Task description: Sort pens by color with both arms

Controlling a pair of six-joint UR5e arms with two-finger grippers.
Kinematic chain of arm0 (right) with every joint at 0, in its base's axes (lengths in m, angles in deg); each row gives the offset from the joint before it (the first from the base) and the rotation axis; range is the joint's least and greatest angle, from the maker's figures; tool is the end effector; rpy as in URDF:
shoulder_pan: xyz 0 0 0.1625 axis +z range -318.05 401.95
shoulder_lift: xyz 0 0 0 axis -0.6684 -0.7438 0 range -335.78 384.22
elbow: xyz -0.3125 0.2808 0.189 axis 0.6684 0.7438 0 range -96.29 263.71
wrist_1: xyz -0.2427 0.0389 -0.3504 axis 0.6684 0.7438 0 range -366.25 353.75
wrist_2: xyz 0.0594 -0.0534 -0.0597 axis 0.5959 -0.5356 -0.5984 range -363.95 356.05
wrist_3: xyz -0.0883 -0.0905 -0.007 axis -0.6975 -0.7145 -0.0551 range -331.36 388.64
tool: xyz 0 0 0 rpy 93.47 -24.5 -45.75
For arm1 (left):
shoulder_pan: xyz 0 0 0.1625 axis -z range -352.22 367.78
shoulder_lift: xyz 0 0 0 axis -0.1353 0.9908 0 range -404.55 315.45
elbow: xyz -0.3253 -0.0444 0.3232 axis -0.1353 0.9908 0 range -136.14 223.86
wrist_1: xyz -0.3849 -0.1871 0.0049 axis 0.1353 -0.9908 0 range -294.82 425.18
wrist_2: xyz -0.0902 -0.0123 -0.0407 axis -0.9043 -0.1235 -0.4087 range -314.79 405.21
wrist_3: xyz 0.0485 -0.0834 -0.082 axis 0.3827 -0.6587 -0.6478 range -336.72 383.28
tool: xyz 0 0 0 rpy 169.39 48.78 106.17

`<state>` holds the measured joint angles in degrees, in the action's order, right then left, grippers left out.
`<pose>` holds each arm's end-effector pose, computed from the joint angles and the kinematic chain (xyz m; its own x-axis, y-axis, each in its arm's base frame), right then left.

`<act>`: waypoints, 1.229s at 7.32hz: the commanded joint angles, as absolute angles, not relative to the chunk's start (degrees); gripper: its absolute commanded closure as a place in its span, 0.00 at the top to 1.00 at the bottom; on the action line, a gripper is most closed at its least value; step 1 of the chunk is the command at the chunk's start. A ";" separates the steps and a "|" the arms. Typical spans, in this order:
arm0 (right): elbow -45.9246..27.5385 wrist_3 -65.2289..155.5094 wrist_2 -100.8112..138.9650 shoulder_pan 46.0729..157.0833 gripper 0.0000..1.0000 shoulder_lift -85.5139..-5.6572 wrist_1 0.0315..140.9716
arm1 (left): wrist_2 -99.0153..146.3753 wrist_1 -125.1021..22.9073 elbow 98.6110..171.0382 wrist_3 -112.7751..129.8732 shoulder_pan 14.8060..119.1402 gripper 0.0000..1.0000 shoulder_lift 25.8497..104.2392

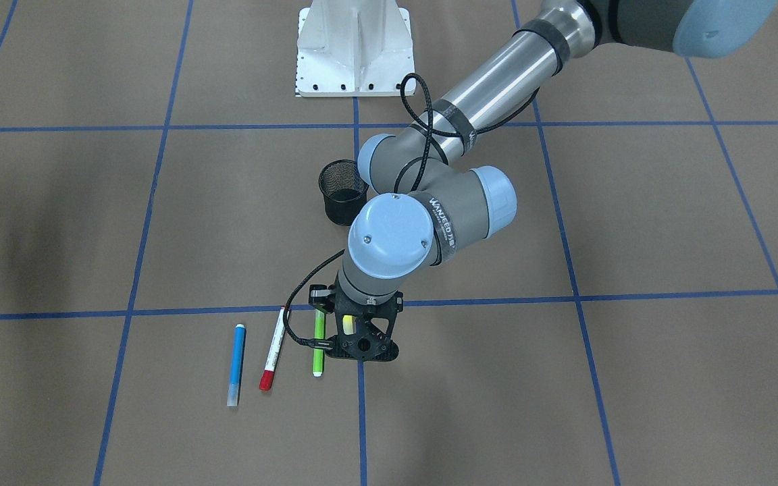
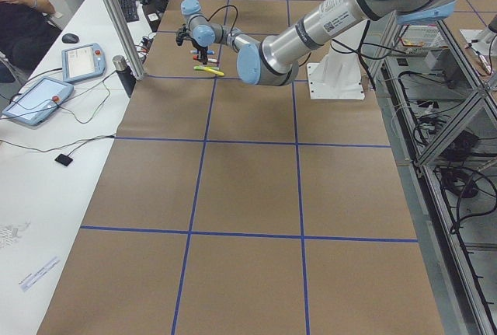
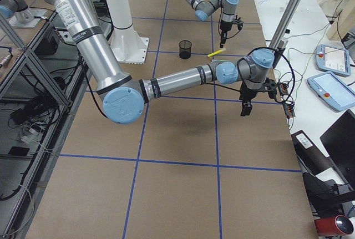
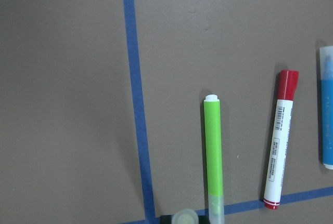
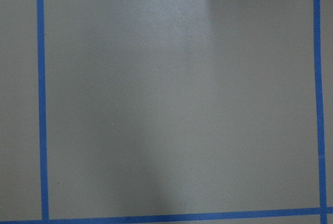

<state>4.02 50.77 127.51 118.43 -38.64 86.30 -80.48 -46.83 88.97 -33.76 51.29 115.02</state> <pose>-0.1200 -0.7112 0.5221 0.7250 0.0456 0.6873 -0.0504 0.9986 -0.0131 0.6440 -0.6933 0.1514 0.5541 0.0833 -0.8283 -0.0598 0.9964 0.0602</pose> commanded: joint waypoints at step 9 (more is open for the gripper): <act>3.47 49.91 129.30 118.59 0.99 -43.00 78.41 | -96.46 -37.15 129.38 -21.92 72.43 0.99 81.99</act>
